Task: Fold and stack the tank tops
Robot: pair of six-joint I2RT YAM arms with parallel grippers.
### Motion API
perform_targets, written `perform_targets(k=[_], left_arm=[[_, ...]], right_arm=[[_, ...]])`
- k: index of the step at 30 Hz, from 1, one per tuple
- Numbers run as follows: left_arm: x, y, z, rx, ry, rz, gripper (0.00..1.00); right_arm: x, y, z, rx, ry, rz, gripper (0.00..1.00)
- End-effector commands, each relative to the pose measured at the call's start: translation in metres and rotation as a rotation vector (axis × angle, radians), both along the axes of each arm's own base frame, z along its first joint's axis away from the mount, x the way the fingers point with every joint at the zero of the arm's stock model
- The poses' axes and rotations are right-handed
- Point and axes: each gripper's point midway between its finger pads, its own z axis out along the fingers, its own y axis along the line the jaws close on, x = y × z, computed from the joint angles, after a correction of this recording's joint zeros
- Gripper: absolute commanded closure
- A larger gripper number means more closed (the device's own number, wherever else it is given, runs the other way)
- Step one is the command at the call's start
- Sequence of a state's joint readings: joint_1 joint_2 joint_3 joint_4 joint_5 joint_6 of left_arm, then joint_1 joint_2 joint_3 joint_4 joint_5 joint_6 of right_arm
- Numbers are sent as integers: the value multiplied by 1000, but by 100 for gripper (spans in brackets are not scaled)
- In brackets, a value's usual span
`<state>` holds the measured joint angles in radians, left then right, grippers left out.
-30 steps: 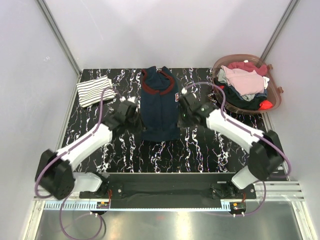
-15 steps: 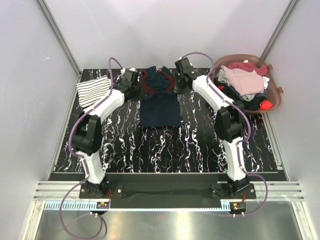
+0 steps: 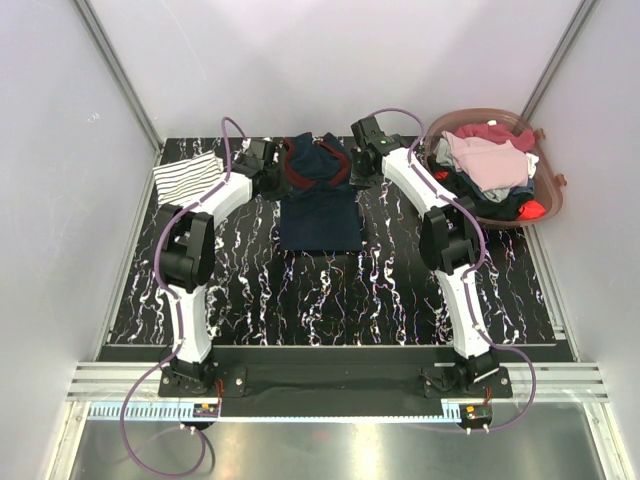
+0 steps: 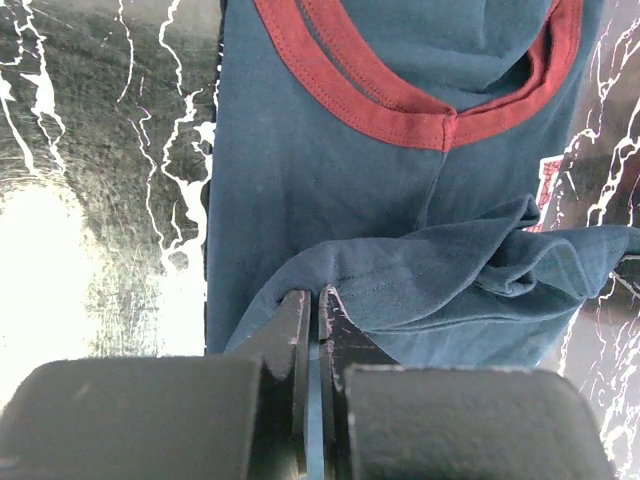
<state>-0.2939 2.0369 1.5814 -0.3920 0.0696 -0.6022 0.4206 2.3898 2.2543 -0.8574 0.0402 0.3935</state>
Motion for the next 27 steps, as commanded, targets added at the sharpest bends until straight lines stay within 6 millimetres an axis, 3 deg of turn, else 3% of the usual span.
perform_targets(k=[1,6,7,8,9,10,11,12,13,14,15,16,17,18,19,20,21,22,24,25,27], left_arm=[[18,-8,28,-45,-89,-28,100],[13,-12,41,-78,-98,-47,100],[10,-13,44,-85,-101,-55,100],[4,-13,43,-90,-96,-57,100],[-1,-15,58,-114,-118,-62,100],[-11,-13,52,-117,-104,-66,100],[-14,-14,57,-127,-116,-66,100],[-21,-13,70,-139,-137,-69,100],[-33,-13,63,-133,-115,-75,100],[-42,-12,75,-141,-138,-80,100],[-49,-13,77,-143,-140,-87,100],[-65,-15,65,-136,-112,-100,100],[-75,-16,65,-132,-109,-110,100],[-84,-16,77,-134,-137,-117,100],[-102,-17,64,-118,-107,-132,100],[-112,-17,76,-127,-136,-141,100],[-121,-19,76,-130,-136,-155,100],[-138,-22,64,-126,-106,-178,100],[-156,-25,69,-144,-111,-204,100],[-172,-28,58,-140,-82,-227,100],[-191,-30,60,-146,-90,-247,100]], right_arm=[[9,3,9,26,-40,21,96],[5,5,14,39,-40,26,96],[4,4,27,53,-62,25,96],[0,8,32,78,-61,39,96],[-5,8,28,84,-50,42,96],[-9,8,45,106,-75,41,96],[-14,9,49,122,-74,51,96],[-22,9,44,126,-55,58,96],[-29,9,61,146,-79,64,96],[-42,6,50,148,-42,70,96],[-46,6,54,162,-52,76,96],[-55,6,72,183,-80,84,96],[-63,8,75,200,-79,102,96],[-77,5,63,197,-47,102,96],[-87,4,76,214,-68,112,96],[-97,6,77,224,-61,126,96],[-112,5,66,219,-31,134,96],[-123,6,76,236,-43,150,95],[-152,8,64,220,4,176,95],[-163,7,71,220,-4,178,95],[-194,9,56,206,51,199,95]])
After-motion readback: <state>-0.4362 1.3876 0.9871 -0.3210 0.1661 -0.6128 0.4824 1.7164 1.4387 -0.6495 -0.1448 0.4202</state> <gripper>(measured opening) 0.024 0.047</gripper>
